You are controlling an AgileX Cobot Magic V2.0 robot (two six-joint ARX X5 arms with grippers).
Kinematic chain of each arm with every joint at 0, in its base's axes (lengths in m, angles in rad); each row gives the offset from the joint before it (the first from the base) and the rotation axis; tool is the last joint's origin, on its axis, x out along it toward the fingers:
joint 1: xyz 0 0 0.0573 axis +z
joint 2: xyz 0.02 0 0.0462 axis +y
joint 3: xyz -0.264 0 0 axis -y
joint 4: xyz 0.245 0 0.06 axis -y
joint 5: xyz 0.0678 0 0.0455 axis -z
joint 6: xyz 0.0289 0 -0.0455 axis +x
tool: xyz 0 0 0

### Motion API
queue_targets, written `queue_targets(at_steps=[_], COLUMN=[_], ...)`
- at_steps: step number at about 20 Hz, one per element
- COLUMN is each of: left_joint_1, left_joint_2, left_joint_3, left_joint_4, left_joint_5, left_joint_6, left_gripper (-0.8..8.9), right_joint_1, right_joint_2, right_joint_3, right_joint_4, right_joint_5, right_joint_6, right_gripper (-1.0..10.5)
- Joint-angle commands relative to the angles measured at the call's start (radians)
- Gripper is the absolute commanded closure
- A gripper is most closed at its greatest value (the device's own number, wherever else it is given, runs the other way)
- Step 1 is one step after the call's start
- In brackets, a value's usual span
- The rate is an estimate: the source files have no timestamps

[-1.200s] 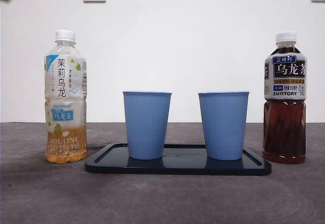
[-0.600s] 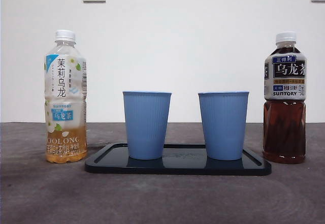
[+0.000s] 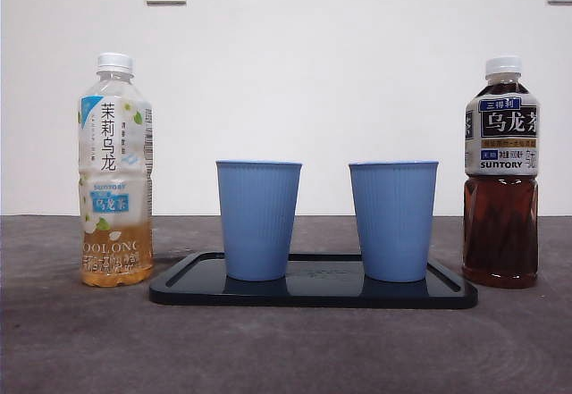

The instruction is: Pour the drink into the cup

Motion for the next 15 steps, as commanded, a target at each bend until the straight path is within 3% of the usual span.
queue_targets(at_steps=[1,4,6,7,10,15], left_joint_1=[-0.006,0.033,0.146,0.214,0.414,0.561], left_joint_2=[0.002,-0.019,-0.032,-0.043,-0.155,-0.306], left_joint_3=[0.016,0.012,-0.007,-0.032,-0.220,-0.546], left_joint_4=[0.013,0.021,0.044,0.071,0.188,0.370], left_joint_5=[0.000,0.000,0.001,-0.002,-0.002,-0.003], left_joint_6=[0.012,0.012,0.015,0.069,0.228,0.245], left_gripper=[7.85,7.85,7.85,7.85,7.84,7.84], right_joint_1=[0.005,0.005,0.005,0.005,0.005,0.005], right_joint_2=[0.003,0.003,0.003,0.003,0.003,0.003], right_joint_3=[0.008,0.008,0.008,0.008,0.008,0.008], right_joint_4=[0.010,0.010,0.010,0.010,0.010,0.010], right_joint_5=[-0.002,-0.002,-0.002,-0.002,-0.002,-0.002], right_joint_6=[-0.009,-0.009,-0.009,-0.009,-0.009,-0.009], right_gripper=[9.3,9.3,9.3,9.3,9.3,9.3])
